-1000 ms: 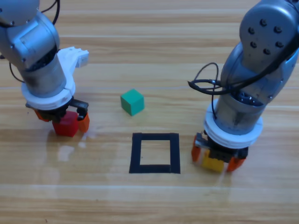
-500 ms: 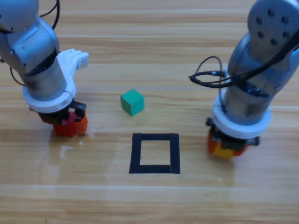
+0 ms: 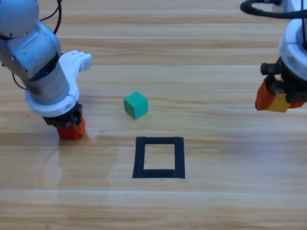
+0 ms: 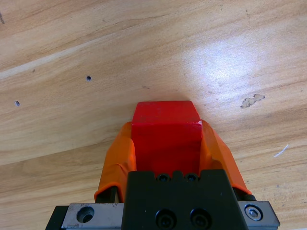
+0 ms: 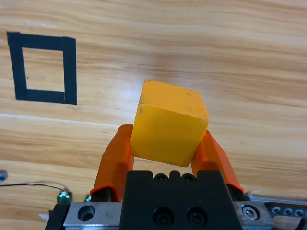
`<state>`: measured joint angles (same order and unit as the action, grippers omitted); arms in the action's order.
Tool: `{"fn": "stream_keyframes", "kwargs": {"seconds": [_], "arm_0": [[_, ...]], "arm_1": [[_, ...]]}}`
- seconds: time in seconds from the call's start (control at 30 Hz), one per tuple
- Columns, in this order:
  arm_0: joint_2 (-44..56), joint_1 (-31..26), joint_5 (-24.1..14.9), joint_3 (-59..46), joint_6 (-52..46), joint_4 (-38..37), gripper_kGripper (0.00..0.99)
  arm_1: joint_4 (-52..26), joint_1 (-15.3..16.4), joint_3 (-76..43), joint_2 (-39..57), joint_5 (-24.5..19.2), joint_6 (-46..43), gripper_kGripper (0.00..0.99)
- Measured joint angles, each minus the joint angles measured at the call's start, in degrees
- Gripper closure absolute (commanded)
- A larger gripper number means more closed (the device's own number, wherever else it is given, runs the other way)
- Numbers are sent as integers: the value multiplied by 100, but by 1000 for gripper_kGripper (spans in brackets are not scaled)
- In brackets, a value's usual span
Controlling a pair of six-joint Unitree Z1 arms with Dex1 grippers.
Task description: Stack the blocks in the rectangular block: red at the bottom, yellow in the middle, green on top
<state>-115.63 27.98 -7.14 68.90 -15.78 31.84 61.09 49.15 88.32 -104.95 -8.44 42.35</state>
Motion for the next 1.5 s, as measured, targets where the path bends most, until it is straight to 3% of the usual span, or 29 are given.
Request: {"fn": "stream_keyframes", "kwargs": {"seconds": [0.2,0.3,0.57,0.7,0.9,1.1,1.5], "arm_0": [[114,43,25,40,127,3,990],[336,208,357,397,233,302,990],[599,1332,837,994,-189,705,990],[206,1792,852,1868,-701,1308,990],[-656,2371,310,3001,-1824,2128,990],[-1515,2602,-132,4366,-2952,3145,990],[-1707,2649,-499,4450,-4015,3243,990]], "arm_1": [[0,-16,-37,-41,44,-161,826],[0,-22,-37,-74,201,-423,826],[0,-74,-37,-78,223,-688,826],[6,-108,-33,-89,255,-902,826],[51,-156,-14,-151,255,-986,826],[51,-195,28,-219,256,-1066,826],[52,-213,209,-418,385,-1149,826]]}}
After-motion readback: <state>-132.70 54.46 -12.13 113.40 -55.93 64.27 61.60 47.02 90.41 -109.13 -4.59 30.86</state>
